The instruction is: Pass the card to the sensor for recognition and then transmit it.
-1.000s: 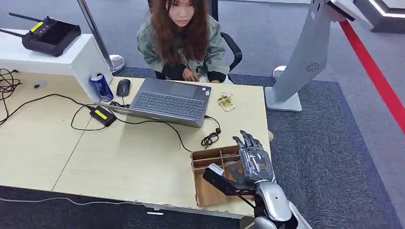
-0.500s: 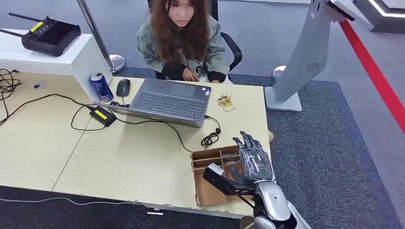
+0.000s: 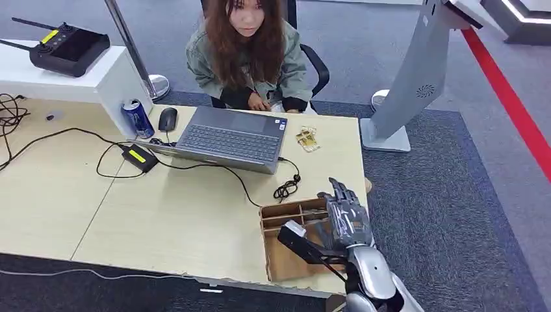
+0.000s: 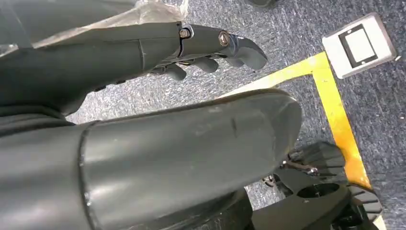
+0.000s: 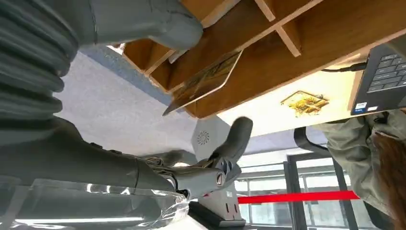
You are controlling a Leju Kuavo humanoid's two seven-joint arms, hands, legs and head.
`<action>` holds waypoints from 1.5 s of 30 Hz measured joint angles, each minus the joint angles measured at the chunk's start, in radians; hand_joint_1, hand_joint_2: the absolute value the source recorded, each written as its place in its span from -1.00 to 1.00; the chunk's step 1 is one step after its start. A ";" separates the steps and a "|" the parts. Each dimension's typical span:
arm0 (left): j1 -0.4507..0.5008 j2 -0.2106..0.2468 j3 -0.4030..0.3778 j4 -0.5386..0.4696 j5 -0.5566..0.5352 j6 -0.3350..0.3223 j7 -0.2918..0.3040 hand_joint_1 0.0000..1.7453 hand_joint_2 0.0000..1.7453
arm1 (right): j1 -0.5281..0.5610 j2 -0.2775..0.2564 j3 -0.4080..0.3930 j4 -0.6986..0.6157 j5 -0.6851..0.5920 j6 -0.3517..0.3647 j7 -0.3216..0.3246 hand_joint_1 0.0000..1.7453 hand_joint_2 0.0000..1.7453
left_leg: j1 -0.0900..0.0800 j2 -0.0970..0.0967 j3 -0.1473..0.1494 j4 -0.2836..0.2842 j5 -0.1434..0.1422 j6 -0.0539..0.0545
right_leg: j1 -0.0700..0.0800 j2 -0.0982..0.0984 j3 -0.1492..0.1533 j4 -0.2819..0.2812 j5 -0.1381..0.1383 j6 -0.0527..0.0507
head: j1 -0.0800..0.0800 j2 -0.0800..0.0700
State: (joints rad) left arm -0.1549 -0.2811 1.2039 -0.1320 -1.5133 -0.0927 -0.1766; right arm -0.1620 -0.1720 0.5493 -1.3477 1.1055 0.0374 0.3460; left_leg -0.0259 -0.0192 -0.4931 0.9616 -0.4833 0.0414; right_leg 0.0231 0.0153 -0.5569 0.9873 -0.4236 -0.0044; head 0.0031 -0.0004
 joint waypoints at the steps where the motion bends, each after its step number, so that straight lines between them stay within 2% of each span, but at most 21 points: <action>1: 0.000 0.000 0.000 0.000 0.000 0.000 0.000 -1.00 -1.00 | 0.000 0.000 0.000 0.001 0.000 0.000 0.000 -0.20 1.00 | 0.000 0.000 0.000 0.000 0.000 0.000 | 0.000 0.000 0.000 0.000 0.000 0.000 | 0.000 0.000; 7: 0.000 0.000 0.002 0.000 0.000 0.000 0.000 -1.00 -1.00 | -0.001 0.004 -0.002 0.010 0.002 -0.001 -0.002 -0.14 1.00 | 0.000 0.000 0.000 0.000 0.000 0.000 | 0.000 0.000 0.000 0.000 0.000 0.000 | 0.000 0.000; 13: 0.000 0.000 0.003 0.000 0.000 0.000 0.000 -1.00 -1.00 | -0.001 0.007 -0.003 0.014 0.002 -0.002 -0.002 0.10 1.00 | 0.000 0.000 0.000 0.000 0.000 0.000 | 0.000 0.000 0.000 0.000 0.000 0.000 | 0.000 0.000; 15: 0.000 0.000 0.003 0.000 0.000 0.000 0.000 -1.00 -1.00 | -0.001 0.009 -0.003 0.015 0.003 -0.002 -0.002 0.22 1.00 | 0.000 0.000 0.000 0.000 0.000 0.000 | 0.000 0.000 0.000 0.000 0.000 0.000 | 0.000 0.000; 17: 0.000 0.000 0.004 0.000 0.000 0.000 0.000 -1.00 -1.00 | -0.001 0.009 -0.004 0.015 0.003 -0.002 -0.002 0.58 1.00 | 0.000 0.000 0.000 0.000 0.000 0.000 | 0.000 0.000 0.000 0.000 0.000 0.000 | 0.000 0.000; 20: 0.000 0.000 0.004 0.000 0.000 0.000 0.000 -1.00 -1.00 | -0.002 0.011 -0.006 0.015 0.003 -0.005 -0.002 0.82 1.00 | 0.000 0.000 0.000 0.000 0.000 0.000 | 0.000 0.000 0.000 0.000 0.000 0.000 | 0.000 0.000; 45: 0.000 0.000 0.004 0.000 -0.001 -0.002 0.000 -1.00 -1.00 | -0.005 0.018 -0.007 0.015 0.010 -0.011 -0.003 0.74 1.00 | 0.000 0.000 0.000 0.000 0.000 0.000 | 0.000 0.000 0.000 0.000 0.000 0.000 | 0.000 0.000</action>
State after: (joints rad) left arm -0.1549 -0.2811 1.2081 -0.1320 -1.5145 -0.0946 -0.1766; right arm -0.1669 -0.1537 0.5421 -1.3329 1.1158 0.0263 0.3433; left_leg -0.0259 -0.0192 -0.4930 0.9616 -0.4833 0.0414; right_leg 0.0231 0.0153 -0.5569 0.9873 -0.4236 -0.0044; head 0.0027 -0.0004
